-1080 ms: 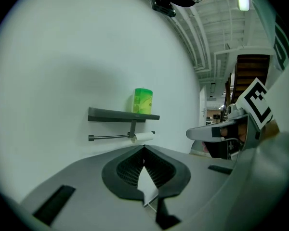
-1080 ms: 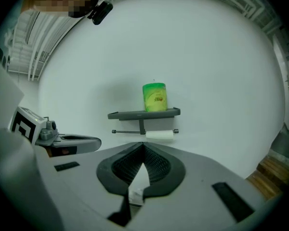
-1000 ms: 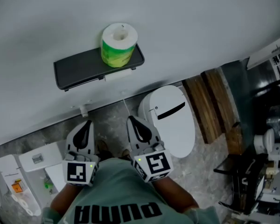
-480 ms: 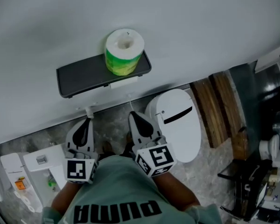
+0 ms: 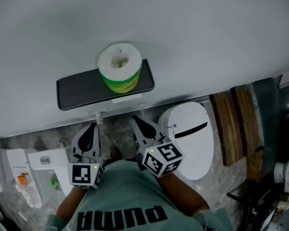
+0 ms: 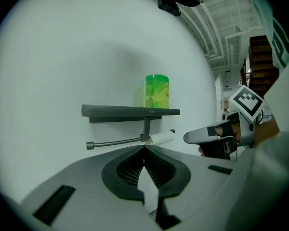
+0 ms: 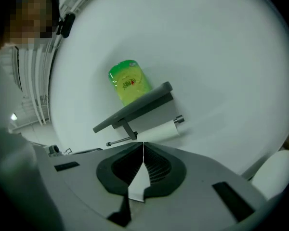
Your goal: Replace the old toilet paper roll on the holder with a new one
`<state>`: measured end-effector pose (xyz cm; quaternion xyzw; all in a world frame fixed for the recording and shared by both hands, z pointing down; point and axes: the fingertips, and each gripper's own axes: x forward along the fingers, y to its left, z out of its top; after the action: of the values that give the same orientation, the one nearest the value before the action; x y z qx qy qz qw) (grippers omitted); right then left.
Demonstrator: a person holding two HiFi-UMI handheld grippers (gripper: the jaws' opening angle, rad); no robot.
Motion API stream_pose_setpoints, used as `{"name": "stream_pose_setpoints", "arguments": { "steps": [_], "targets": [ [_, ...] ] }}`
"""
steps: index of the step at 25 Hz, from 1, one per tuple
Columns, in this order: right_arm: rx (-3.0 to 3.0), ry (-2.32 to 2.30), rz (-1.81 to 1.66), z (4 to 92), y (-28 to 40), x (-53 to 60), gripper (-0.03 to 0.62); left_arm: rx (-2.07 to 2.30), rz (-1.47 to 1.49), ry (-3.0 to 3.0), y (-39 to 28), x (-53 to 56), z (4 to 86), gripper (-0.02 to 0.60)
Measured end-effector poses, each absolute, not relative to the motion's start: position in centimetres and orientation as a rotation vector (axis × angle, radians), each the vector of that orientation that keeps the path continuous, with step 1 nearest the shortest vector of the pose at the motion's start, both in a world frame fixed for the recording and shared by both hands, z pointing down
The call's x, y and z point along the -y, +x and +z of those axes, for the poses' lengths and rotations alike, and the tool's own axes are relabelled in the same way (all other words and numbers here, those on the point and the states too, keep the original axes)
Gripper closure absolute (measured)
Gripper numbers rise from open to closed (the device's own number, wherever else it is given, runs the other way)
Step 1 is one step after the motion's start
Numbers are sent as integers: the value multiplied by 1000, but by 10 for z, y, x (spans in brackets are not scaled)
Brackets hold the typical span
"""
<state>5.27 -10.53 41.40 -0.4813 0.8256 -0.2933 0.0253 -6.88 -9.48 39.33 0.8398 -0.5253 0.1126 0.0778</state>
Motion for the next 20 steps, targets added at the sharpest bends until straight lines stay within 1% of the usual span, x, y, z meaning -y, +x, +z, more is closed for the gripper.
{"name": "stream_pose_setpoints", "arguments": {
  "steps": [9, 10, 11, 12, 18, 20],
  "targets": [
    [-2317, -1179, -1227, 426, 57, 135, 588, 1651, 382, 2463, -60, 108, 398, 578],
    [-2283, -1131, -1272, 427, 56, 138, 530, 1656, 389, 2459, -60, 109, 398, 578],
    [-2251, -1084, -1315, 428, 55, 141, 489, 1661, 392, 2455, -59, 111, 397, 578],
    [-2224, -1045, -1351, 430, 53, 143, 469, 1666, 396, 2450, -59, 112, 397, 578],
    [-2107, -938, -1460, 443, 52, 159, 380, 1677, 428, 2434, -58, 121, 401, 578],
    [-2087, -922, -1474, 443, 51, 163, 371, 1684, 445, 2419, -61, 123, 402, 578]
  ]
}}
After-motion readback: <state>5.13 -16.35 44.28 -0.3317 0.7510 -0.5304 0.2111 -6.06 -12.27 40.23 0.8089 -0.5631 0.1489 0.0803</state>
